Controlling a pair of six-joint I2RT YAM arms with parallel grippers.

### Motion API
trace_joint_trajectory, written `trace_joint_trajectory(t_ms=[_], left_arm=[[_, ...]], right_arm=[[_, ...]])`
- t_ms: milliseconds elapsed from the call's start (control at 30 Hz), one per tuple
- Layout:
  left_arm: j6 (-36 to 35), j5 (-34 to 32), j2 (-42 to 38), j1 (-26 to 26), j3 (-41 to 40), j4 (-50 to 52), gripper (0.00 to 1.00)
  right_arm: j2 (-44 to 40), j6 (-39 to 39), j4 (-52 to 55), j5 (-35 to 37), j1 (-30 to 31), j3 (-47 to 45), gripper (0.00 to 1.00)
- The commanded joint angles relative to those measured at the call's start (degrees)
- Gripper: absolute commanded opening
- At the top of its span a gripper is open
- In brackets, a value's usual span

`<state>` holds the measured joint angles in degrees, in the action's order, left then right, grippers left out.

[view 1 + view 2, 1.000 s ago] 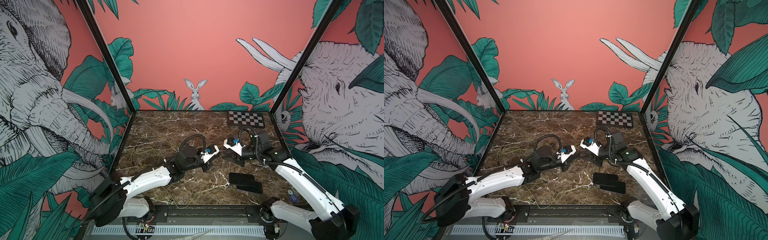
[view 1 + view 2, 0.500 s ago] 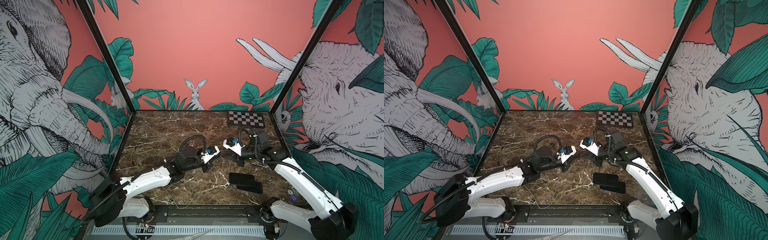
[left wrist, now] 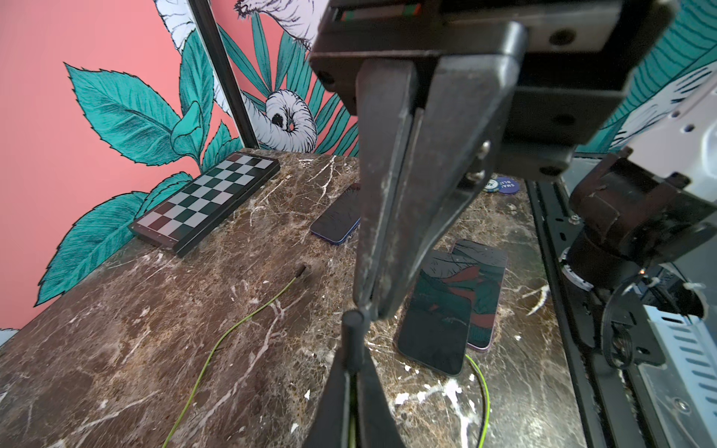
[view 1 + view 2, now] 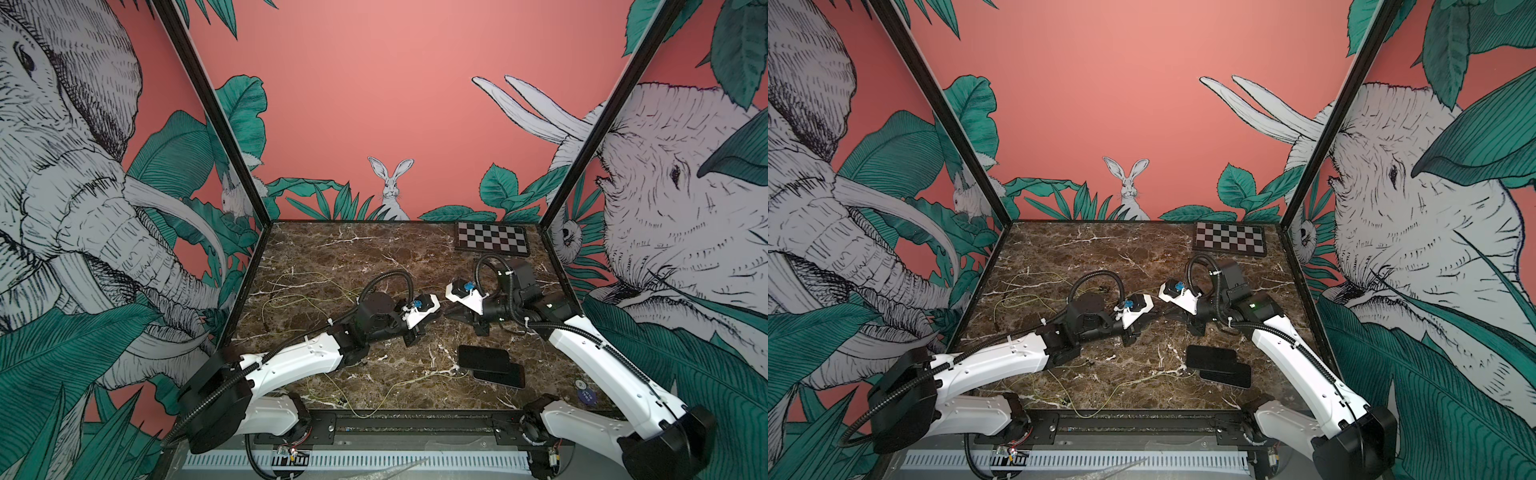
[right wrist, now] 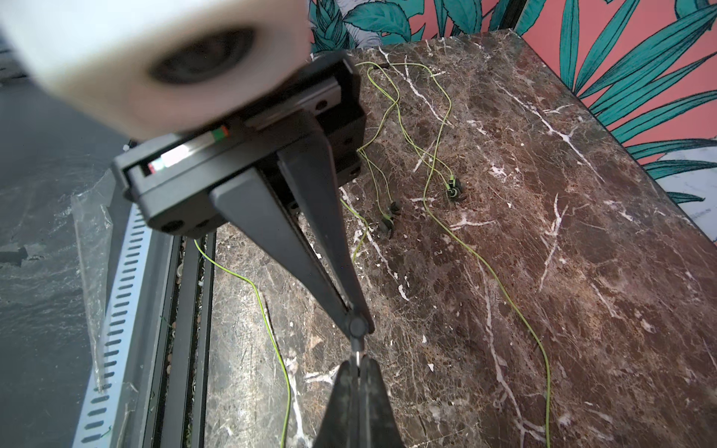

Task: Plug wired earphones into phones
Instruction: Adjust the wired earphone.

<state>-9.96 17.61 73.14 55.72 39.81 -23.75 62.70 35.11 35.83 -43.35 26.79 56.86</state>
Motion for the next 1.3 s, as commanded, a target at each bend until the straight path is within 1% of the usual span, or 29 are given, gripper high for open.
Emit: trace_joint_trajectory(t_ms=[0,133,233,400,533,633,833,900,1100,1267], left_arm=[[-0.2,3.5,-2.3,0.3,1.0,0.2,0.13],[-0.2,5.0,-2.7,0.3,1.4,0.5,0.17],[-0.7,6.5,-2.5,0.3,2.0,1.4,0.21],[-0.8,7.3,-1.5,0.3,2.8,1.8,0.23],[-1.0,7.8,-0.8,0.3,3.4,2.2,0.20],[-1.0,8.1,-0.5,0.3,3.5,2.2,0.20],[-1.2,6.8,-0.5,0.3,3.4,2.5,0.24],[-0.9,6.7,-0.5,0.3,3.4,2.2,0.27],[-0.4,7.0,0.2,0.3,3.9,2.0,0.27],[-0.5,7.2,-0.2,0.3,3.7,1.9,0.20]], right_arm=[[-1.2,6.4,3.0,1.9,0.3,1.0,0.00],[-1.5,10.8,5.3,5.4,0.4,0.3,0.00],[-1.4,12.4,6.0,5.5,0.5,0.0,0.00],[-1.7,12.3,4.6,3.8,0.6,-0.2,0.00],[-1.8,12.3,4.5,2.6,0.6,0.0,0.00],[-2.0,12.3,4.3,1.5,0.7,0.0,0.00],[-2.4,12.0,4.3,0.3,1.0,0.1,0.00],[-2.5,12.1,4.5,0.3,1.1,0.1,0.00],[-2.5,11.9,4.3,-0.8,1.4,0.0,0.00],[-2.5,12.3,4.3,0.4,1.6,-0.3,0.00]])
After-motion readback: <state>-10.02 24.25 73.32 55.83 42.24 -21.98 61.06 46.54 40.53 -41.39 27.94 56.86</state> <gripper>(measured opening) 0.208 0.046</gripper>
